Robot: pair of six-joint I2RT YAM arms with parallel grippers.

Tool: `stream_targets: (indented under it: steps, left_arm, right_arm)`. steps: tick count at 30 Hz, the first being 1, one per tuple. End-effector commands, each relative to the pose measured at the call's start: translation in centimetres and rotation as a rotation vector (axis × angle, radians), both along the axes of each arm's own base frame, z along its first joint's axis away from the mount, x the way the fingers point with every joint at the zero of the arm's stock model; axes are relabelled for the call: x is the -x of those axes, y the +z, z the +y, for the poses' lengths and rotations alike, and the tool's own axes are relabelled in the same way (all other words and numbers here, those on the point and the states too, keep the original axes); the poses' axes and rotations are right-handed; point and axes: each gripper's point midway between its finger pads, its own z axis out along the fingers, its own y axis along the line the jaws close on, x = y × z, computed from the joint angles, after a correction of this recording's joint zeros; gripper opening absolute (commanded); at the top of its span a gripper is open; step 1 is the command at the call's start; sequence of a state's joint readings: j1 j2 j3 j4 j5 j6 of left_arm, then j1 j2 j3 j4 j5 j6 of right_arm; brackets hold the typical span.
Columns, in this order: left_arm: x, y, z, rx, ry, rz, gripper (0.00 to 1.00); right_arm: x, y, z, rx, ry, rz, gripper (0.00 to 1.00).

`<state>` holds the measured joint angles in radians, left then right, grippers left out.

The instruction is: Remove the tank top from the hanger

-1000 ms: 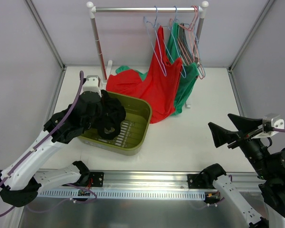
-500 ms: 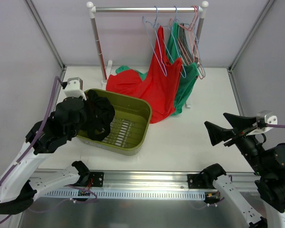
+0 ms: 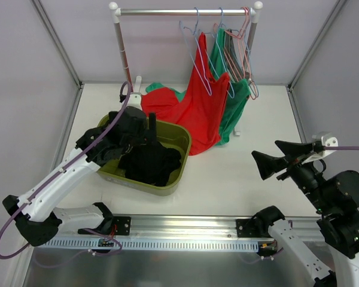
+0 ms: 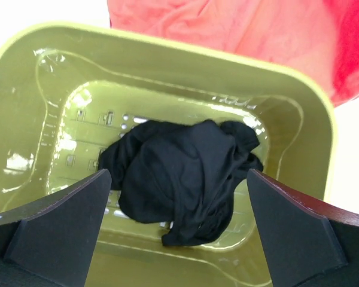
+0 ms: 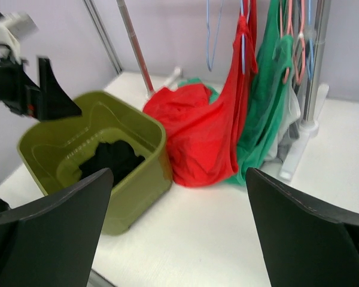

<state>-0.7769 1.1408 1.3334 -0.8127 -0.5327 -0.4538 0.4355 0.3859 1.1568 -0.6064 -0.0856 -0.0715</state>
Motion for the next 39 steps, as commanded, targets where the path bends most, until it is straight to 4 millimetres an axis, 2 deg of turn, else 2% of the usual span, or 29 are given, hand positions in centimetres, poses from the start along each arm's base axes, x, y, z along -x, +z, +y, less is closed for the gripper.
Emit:
stream_targets:
  steps: [1,2,3,6,7,9,10,11,13,14,17,19,21,24,26,32,39]
  left_arm:
    - [-1.1,3.4,1.1,0.045,0.063,-0.090,0.99]
    - [-1.6,3.1,1.1,0.048,0.063,-0.070,0.99]
    - [-2.6,3.2,2.5,0.061,0.117,-0.062,0.99]
    - [-3.1,3.5,4.9,0.130,0.191,-0.055,0.99]
    - [-3.5,3.8,7.1,0.144,0.264,-0.068,0.99]
    - [-2.5,4.6,9.3,0.205,0.306,-0.095,0.99]
    - [-2.3,4.9,11.5,0.220,0.371,-0.112,0.99]
    - [-1.2,5.7,12.4,0.223,0.369,-0.144,0.99]
    - [0.3,6.4,13.3,0.210,0.365,-0.182,0.99]
    - [1.9,6.8,13.9,0.198,0.360,-0.223,0.99]
    - [4.8,6.9,16.6,0.122,0.423,-0.298,0.99]
    - [6.0,6.5,17.9,0.079,0.460,-0.316,0.99]
    - [6.9,5.2,18.4,0.055,0.461,-0.313,0.99]
    - [7.0,3.2,18.2,0.050,0.455,-0.283,0.99]
    - [6.6,2.2,17.4,0.083,0.439,-0.254,0.99]
    - [5.0,0.8,16.3,0.102,0.413,-0.210,0.99]
    - [4.8,-1.3,16.0,0.103,0.408,-0.182,0.98]
  right_arm:
    - [-1.5,-1.1,0.0,0.083,-0.024,0.073,1.00]
    - [-3.0,-2.3,-0.3,0.126,-0.071,0.133,0.99]
    - [-3.4,-3.7,-0.9,0.174,-0.111,0.194,1.00]
    - [-5.1,-6.2,-2.6,0.263,-0.227,0.304,1.00]
    - [-5.3,-6.7,-3.0,0.286,-0.251,0.321,0.99]
    - [-5.4,-7.7,-4.8,0.331,-0.342,0.352,0.99]
    - [-5.3,-7.9,-5.5,0.342,-0.373,0.358,1.00]
    - [-5.2,-7.8,-6.4,0.350,-0.422,0.356,1.00]
    - [-4.3,-7.7,-7.2,0.345,-0.441,0.340,0.99]
    - [-3.9,-7.6,-7.6,0.348,-0.453,0.330,0.99]
    - [-2.6,-7.2,-8.6,0.342,-0.468,0.295,1.00]
    - [-1.8,-7.2,-9.1,0.343,-0.476,0.285,0.99]
    - [-1.4,-7.6,-9.5,0.361,-0.485,0.291,0.99]
    - [-1.3,-8.1,-9.8,0.371,-0.498,0.295,1.00]
    - [-1.6,-8.7,-10.0,0.385,-0.514,0.310,0.99]
    - [-2.6,-9.5,-9.6,0.392,-0.516,0.332,1.00]
    - [-3.4,-9.9,-8.7,0.382,-0.490,0.326,1.00]
